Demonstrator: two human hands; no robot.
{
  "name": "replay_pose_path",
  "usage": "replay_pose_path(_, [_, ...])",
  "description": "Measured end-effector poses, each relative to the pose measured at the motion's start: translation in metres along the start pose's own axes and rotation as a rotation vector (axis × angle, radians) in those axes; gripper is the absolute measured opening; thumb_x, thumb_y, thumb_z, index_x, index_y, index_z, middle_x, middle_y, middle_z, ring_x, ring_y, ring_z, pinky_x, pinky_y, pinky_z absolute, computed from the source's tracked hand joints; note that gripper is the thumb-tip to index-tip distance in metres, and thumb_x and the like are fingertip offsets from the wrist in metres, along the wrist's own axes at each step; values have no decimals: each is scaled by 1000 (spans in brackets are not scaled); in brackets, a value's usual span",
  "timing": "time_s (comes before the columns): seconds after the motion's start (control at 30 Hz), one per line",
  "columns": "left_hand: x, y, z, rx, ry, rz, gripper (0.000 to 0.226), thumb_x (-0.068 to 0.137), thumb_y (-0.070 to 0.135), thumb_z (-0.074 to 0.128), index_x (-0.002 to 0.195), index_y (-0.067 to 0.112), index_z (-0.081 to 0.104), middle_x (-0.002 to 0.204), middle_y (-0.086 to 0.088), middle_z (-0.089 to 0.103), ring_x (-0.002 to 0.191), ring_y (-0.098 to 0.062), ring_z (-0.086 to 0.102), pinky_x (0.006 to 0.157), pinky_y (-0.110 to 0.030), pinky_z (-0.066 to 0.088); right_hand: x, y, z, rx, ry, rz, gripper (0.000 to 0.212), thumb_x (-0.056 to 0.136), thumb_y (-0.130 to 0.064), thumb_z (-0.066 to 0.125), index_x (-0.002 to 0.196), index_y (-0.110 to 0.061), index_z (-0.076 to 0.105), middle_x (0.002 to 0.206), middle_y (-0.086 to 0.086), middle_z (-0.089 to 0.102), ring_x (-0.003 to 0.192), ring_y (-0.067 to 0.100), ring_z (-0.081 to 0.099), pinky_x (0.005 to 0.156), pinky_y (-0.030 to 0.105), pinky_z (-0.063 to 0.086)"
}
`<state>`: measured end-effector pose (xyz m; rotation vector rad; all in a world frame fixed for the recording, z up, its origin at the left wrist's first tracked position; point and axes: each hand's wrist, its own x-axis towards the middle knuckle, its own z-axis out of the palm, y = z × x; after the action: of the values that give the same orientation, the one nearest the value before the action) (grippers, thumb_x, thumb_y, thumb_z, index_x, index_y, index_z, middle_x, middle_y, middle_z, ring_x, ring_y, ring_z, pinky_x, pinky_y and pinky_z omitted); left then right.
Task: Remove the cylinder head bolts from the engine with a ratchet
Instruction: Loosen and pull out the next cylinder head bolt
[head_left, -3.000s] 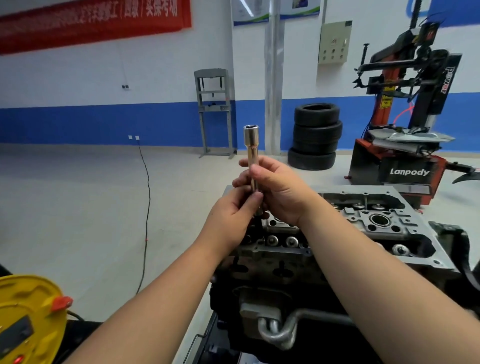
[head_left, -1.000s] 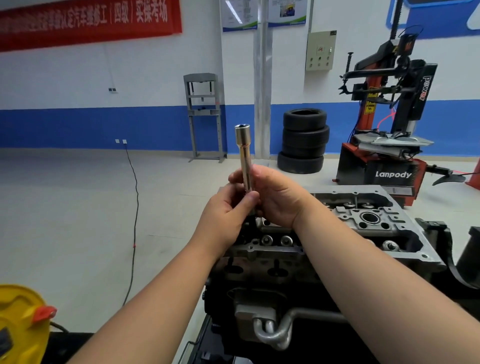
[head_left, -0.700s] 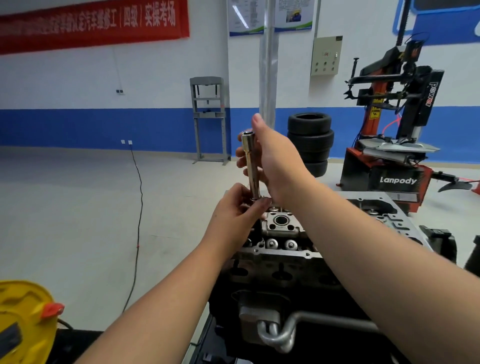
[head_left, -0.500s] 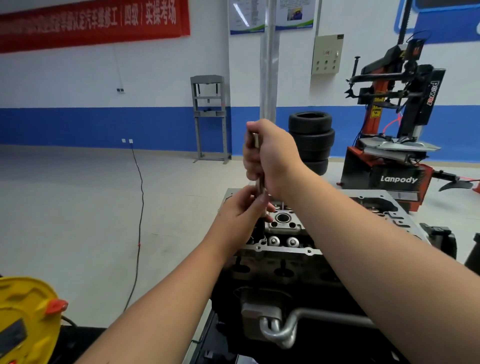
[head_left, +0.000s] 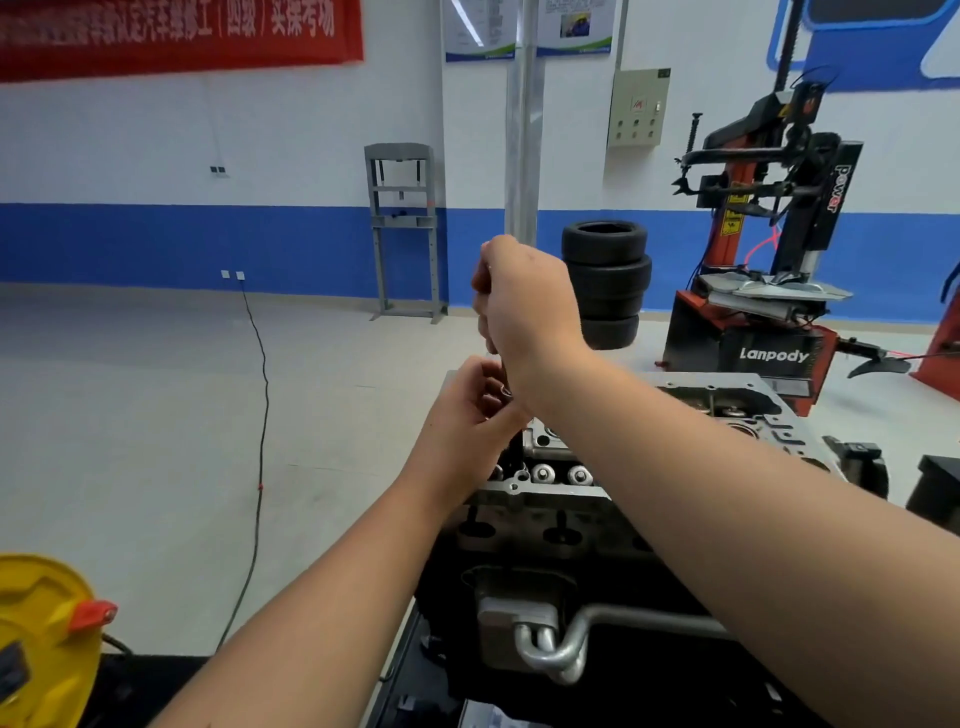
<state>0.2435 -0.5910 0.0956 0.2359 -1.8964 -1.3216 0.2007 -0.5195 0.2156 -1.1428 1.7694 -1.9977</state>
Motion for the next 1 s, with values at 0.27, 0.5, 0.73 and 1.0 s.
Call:
replay_pose_path(0.27, [-3,5,1,2,-32,-38,18,95,44,54,98,33,69,92,9,75,87,-12,75,91,-49,59,14,-3,-21,185,-242,189,29,97,-26,50,69,-18,43,54,-2,34,49,15,27,53,31,28])
replay_pose_path(0.5, [2,5,0,-8,51,-28,18,67,52,71,77,40,60,71,8,67,62,-18,57,57,-34,50,3,-2,6,5,93,44,21,93,-18,47,81,-2,53,76,9,43,71,24,37,67,41,33])
replay_pose_path(0.73, [-5,6,2,5,-88,-36,22,91,55,51,95,43,69,96,14,74,87,-14,76,90,-45,57,14,-1,-27,270,-388,208,41,96,-31,50,59,-19,40,50,-4,26,47,14,19,51,29,18])
replay_pose_path(1.0, [-1,8,0,60,63,12,12,63,49,63,68,39,57,61,19,57,56,1,47,53,-12,38,-9,-2,6,-84,41,-15,17,94,-19,50,88,-5,56,74,4,51,67,17,44,62,35,41])
